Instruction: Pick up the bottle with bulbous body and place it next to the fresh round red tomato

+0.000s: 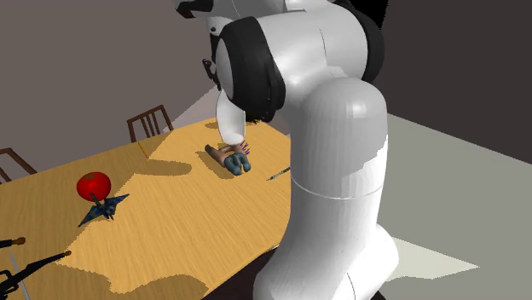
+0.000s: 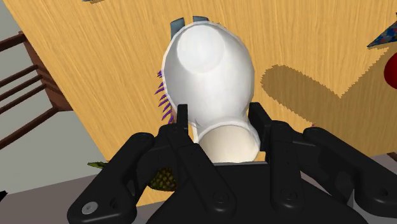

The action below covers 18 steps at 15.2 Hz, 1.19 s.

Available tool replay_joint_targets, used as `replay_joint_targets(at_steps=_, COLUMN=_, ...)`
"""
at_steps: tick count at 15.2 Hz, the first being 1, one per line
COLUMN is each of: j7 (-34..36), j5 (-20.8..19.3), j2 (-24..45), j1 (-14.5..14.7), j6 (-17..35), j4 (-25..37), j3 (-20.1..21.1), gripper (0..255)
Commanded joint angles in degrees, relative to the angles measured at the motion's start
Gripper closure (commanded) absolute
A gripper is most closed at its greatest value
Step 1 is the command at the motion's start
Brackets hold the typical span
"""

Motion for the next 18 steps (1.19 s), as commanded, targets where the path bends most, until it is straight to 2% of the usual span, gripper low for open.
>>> replay_joint_targets(at_steps=1, j7=3.0, j5=-0.4, j2=-0.5, j1=1.8, j6=0.3, j4=-0.8, j3=1.1, gripper=255)
replay_joint_targets(at_steps=10, j7=14.8, j5=-1.8, j2=-0.6, j1=8.7, j6=0.1, j4=-0.8, j3=6.0, gripper=255)
replay_joint_targets(at_steps=18, j7=24.9, j5=-3.2, j2=3.4, j1=15.0, j6=-1.7, j4=4.9, j3=10.0, gripper=255)
